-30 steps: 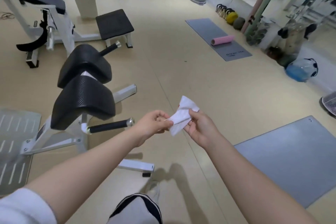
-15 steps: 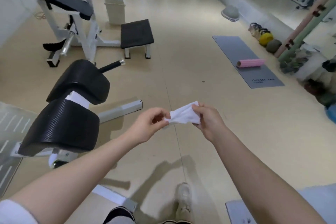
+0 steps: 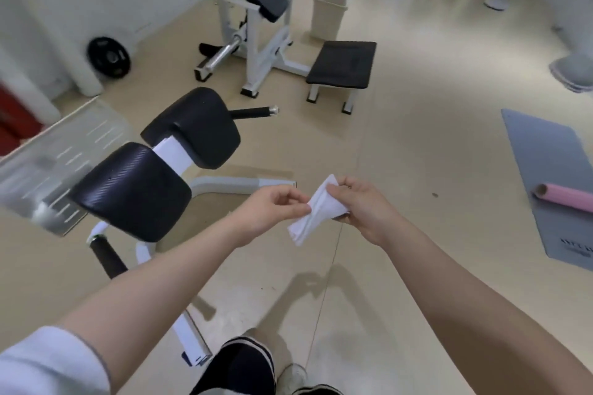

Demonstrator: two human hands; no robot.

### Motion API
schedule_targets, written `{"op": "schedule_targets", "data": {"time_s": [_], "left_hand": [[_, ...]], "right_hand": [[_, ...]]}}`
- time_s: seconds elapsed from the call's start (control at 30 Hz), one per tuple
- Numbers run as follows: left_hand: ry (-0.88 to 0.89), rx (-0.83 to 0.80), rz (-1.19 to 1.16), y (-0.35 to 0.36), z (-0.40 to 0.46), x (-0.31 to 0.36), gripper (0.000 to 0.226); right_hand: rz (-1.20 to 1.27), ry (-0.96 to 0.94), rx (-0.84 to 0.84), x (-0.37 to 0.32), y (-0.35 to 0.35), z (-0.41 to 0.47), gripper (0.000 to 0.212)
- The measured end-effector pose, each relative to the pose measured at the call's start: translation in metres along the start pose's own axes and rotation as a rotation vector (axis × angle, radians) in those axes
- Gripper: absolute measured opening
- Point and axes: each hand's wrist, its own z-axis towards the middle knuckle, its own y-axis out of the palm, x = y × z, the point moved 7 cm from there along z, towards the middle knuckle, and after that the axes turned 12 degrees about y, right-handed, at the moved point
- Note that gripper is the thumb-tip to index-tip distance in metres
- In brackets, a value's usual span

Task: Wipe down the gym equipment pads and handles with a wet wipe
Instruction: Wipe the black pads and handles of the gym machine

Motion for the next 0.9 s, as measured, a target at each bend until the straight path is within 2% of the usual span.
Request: {"op": "schedule_targets", "data": {"time_s": [0.1, 0.2, 0.3, 0.37, 0.43, 0.5, 0.57, 0.63, 0.73, 0.8, 0.9], "left_hand": [[-0.039, 0.063, -0.051, -0.019, 0.004, -0.008, 0.018], [-0.109, 0.086, -0.012, -0.040, 0.013, -0.020, 0.021], [-0.149, 0.139, -0.057, -0.070, 0.028, -0.033, 0.003], [-0.152, 0.234, -0.085, -0.100, 0.041, -0.036, 0.012], [-0.133, 0.345, -0.100, -0.135, 0.053, -0.033, 0.013], [-0.112, 0.447, -0.156, -0.168, 0.062, -0.026, 0.010], [-0.098, 0.523, -0.172, -0.200, 0.069, -0.025, 0.009], [-0.085, 0.579, -0.176, -0.231, 0.075, -0.026, 0.010], [-0.096, 0.658, -0.166, -0.270, 0.076, -0.032, 0.010], [-0.103, 0.683, -0.185, -0.289, 0.072, -0.036, 0.009], [-0.057, 0.730, -0.361, -0.315, 0.066, -0.044, 0.014]], "right_hand": [[-0.133, 0.021, -0.007, -0.013, 0.014, 0.029, 0.005], [-0.264, -0.010, -0.069, -0.033, 0.038, 0.058, 0.011], [-0.356, -0.062, -0.093, -0.060, 0.056, 0.090, 0.014], [-0.268, -0.082, -0.046, -0.076, 0.060, 0.118, 0.011], [-0.039, 0.028, -0.106, -0.079, 0.077, 0.145, 0.006], [0.115, 0.234, -0.243, -0.078, 0.109, 0.165, 0.028], [0.024, 0.290, -0.307, -0.086, 0.139, 0.181, 0.033], [-0.130, 0.177, -0.269, -0.108, 0.160, 0.202, 0.024], [-0.179, 0.012, -0.219, -0.142, 0.184, 0.229, 0.009], [-0.199, -0.045, -0.283, -0.159, 0.202, 0.242, 0.016], [-0.232, -0.048, -0.437, -0.180, 0.233, 0.261, 0.021]]}}
